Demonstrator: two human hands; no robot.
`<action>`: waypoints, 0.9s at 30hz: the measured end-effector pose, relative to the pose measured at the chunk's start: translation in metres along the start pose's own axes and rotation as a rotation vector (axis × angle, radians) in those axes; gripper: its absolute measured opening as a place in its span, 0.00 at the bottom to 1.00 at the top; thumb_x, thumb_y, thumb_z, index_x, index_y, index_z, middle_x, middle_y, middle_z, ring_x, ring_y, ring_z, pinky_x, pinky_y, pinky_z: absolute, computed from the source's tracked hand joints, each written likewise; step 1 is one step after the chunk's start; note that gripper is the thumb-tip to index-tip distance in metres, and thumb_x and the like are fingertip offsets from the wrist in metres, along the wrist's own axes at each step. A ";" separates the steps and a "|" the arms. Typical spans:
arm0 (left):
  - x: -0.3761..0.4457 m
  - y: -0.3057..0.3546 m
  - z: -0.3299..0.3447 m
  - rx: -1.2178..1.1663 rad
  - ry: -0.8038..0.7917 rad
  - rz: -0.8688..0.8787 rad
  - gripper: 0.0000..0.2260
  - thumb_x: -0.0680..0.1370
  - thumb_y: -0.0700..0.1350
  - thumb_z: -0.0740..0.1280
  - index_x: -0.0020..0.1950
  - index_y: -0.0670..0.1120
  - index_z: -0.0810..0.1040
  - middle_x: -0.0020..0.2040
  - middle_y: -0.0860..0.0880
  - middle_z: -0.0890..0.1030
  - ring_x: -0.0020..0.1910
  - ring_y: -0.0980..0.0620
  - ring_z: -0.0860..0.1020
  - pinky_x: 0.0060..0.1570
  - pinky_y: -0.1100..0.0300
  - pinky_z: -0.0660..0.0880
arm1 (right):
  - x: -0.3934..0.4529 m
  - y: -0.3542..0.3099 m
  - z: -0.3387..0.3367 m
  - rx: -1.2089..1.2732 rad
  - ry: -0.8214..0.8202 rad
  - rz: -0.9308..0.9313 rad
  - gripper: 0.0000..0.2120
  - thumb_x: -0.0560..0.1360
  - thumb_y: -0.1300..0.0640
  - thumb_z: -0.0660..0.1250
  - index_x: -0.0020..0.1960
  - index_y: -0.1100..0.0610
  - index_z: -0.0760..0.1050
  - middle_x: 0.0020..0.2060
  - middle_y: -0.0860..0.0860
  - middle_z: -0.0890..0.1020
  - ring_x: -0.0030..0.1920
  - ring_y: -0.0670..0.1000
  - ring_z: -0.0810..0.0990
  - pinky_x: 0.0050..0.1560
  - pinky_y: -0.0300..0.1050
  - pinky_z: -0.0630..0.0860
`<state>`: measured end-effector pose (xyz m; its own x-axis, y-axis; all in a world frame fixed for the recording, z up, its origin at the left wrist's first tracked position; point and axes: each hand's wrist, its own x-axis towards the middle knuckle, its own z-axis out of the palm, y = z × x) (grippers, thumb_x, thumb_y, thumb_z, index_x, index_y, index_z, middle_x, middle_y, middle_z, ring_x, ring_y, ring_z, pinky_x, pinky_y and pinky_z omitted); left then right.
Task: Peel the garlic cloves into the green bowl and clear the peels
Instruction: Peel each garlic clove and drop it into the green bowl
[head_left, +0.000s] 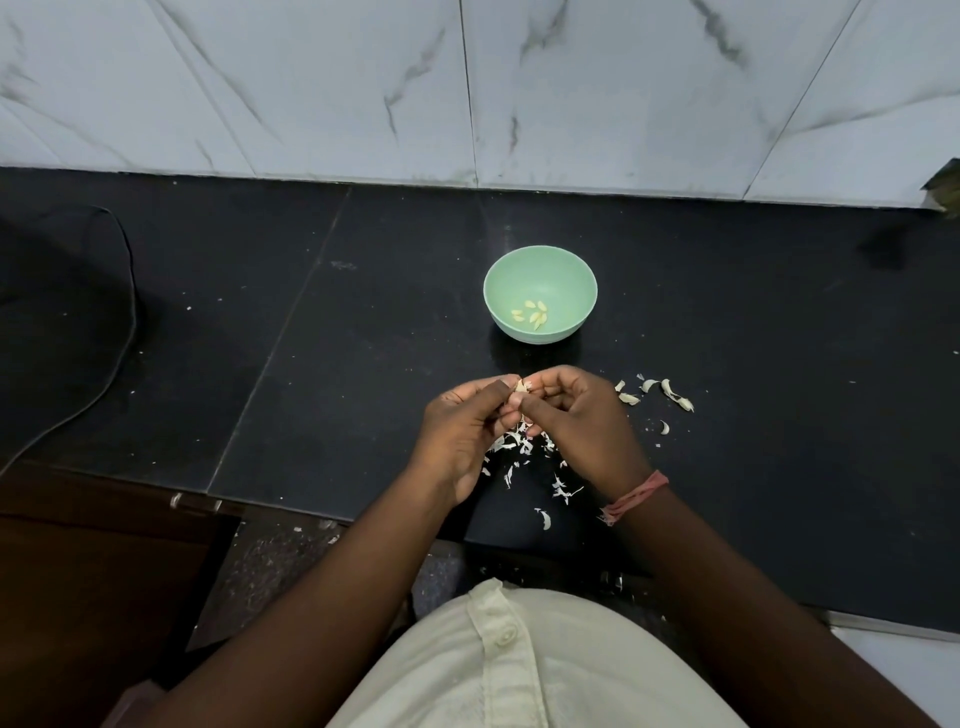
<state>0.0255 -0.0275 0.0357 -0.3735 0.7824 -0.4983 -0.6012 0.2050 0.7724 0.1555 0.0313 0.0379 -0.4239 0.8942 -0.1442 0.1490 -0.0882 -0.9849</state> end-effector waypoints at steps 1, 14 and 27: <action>0.000 0.000 -0.002 0.009 -0.014 0.008 0.06 0.77 0.36 0.70 0.52 0.36 0.84 0.41 0.42 0.84 0.40 0.52 0.81 0.46 0.63 0.80 | 0.000 -0.001 0.000 -0.014 0.013 -0.014 0.04 0.75 0.64 0.74 0.49 0.63 0.81 0.39 0.59 0.85 0.35 0.53 0.84 0.38 0.48 0.83; -0.011 0.007 -0.005 0.463 0.006 0.358 0.05 0.75 0.37 0.74 0.50 0.41 0.86 0.44 0.43 0.86 0.47 0.42 0.85 0.52 0.47 0.82 | -0.002 -0.013 0.003 0.204 -0.009 0.134 0.04 0.78 0.69 0.68 0.48 0.69 0.80 0.40 0.64 0.85 0.43 0.59 0.87 0.47 0.53 0.85; -0.009 0.008 -0.002 0.477 -0.036 0.444 0.05 0.74 0.35 0.74 0.49 0.40 0.85 0.43 0.44 0.86 0.44 0.47 0.84 0.50 0.52 0.82 | 0.004 -0.017 0.004 0.027 0.027 0.040 0.03 0.76 0.69 0.68 0.45 0.69 0.79 0.35 0.63 0.84 0.33 0.48 0.84 0.36 0.38 0.80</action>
<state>0.0229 -0.0337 0.0454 -0.4853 0.8702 -0.0844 -0.0126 0.0895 0.9959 0.1478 0.0345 0.0539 -0.3934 0.9014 -0.1808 0.1410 -0.1352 -0.9807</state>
